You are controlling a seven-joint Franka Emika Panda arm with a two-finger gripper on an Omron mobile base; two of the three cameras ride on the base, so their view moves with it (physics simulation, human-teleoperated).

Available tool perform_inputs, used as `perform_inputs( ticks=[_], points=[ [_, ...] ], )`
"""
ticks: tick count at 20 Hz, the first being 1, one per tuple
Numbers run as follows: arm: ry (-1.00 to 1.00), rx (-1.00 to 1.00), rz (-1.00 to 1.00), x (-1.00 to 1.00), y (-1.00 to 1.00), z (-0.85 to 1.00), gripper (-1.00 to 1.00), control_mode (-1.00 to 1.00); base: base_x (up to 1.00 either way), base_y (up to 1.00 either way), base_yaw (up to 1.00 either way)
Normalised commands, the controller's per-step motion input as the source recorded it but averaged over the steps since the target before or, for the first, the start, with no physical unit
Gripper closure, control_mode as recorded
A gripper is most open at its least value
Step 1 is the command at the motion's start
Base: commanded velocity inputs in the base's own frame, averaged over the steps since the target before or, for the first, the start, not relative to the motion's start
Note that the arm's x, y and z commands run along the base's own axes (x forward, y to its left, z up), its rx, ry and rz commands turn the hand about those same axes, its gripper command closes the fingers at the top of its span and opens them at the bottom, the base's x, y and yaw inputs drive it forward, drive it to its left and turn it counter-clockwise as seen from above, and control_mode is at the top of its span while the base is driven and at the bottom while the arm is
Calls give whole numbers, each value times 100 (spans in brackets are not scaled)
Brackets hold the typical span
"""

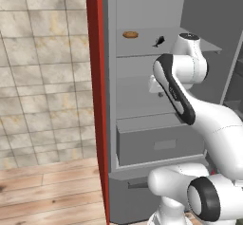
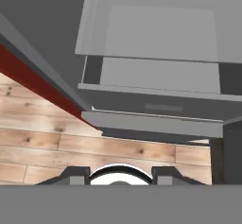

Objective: Take the fish out of the fridge, briefly rinse it in the sink, and place it on the tray next to the sink.

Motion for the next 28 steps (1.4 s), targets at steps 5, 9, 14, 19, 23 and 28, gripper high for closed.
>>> perform_inputs(
  ticks=[5,9,14,19,23,28],
  points=[
    [-9,-10,0,-7,0,3,-100,-100,0,0,0],
    [-40,-13,0,-59,0,29,-100,-100,0,0,0],
    [-46,-2,-7,-56,-10,51,-100,-100,0,0,0],
    [-13,8,-7,-3,-22,58,-100,-100,0,0,0],
    [-3,17,-10,2,-21,87,-100,-100,0,0,0],
    [-1,11,-7,29,-18,78,-100,-100,0,0,0]
  ],
)
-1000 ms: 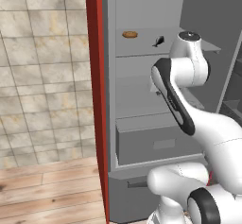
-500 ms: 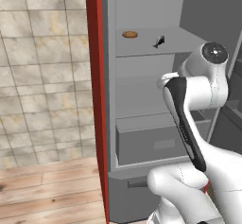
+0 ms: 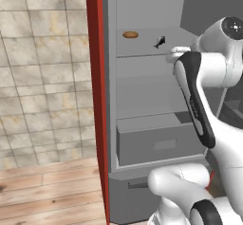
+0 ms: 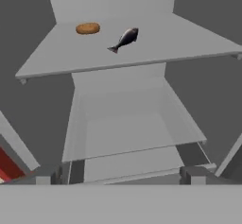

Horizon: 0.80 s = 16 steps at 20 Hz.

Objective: Take the fish out of the fridge, briefly rinse it in the sink, and place it on the tray next to the sink.

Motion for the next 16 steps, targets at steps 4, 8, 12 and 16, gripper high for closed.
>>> perform_inputs(
  ticks=[4,8,12,16],
  points=[
    [2,0,-6,66,-1,17,-100,-100,0,0,0],
    [5,-1,-5,82,0,0,-100,-100,0,0,0],
    [0,-1,-2,70,0,-1,-100,-100,0,0,0],
    [0,0,0,65,0,-1,-100,-100,0,0,0]
  ],
)
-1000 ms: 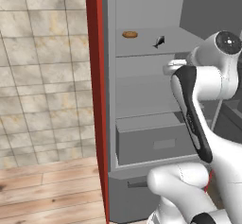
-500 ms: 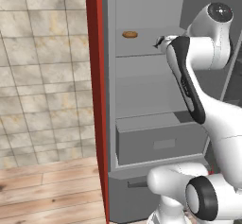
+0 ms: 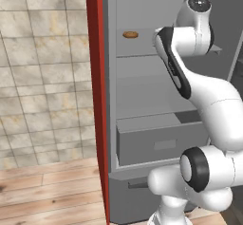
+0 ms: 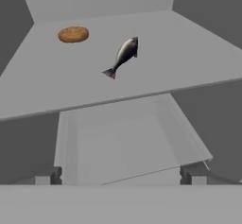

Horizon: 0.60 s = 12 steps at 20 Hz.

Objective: Take the fish out of the fridge, briefly rinse it in the sink, and place it on the tray next to the sink.

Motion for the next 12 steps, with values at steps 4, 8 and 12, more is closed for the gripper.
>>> perform_inputs(
  ticks=[4,8,12],
  points=[
    [0,0,0,63,-5,-7,-100,-100,0,0,0],
    [0,-3,0,49,-31,-10,-100,-100,0,0,0],
    [0,-5,0,31,-38,-13,-100,-100,0,0,0]
  ],
)
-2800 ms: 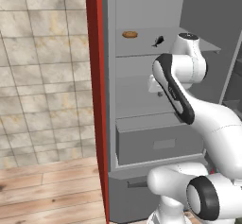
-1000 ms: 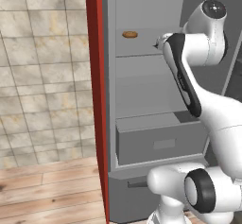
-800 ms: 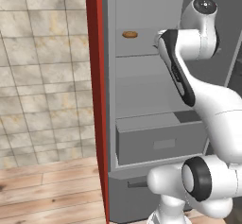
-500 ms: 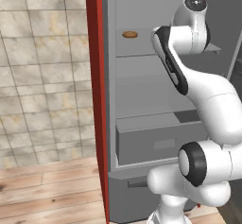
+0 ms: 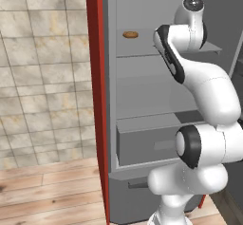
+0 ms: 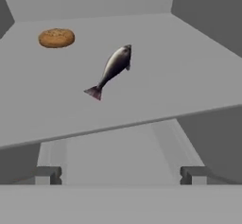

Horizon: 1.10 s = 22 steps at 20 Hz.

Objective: Take the fish out of the fridge, briefly rinse it in the sink, and place it on the tray next to the sink.

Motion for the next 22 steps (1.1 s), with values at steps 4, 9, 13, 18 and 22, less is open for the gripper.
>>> perform_inputs(
  ticks=[4,9,13,18,22],
  points=[
    [0,0,0,37,-16,-9,-100,-100,0,0,0],
    [0,0,-1,49,0,-9,-100,-100,0,0,0],
    [0,0,-2,50,0,-11,-100,-100,0,0,0],
    [0,0,-2,46,0,-11,-100,-100,0,0,0],
    [0,0,-2,41,0,-13,-100,-100,0,0,0]
  ],
)
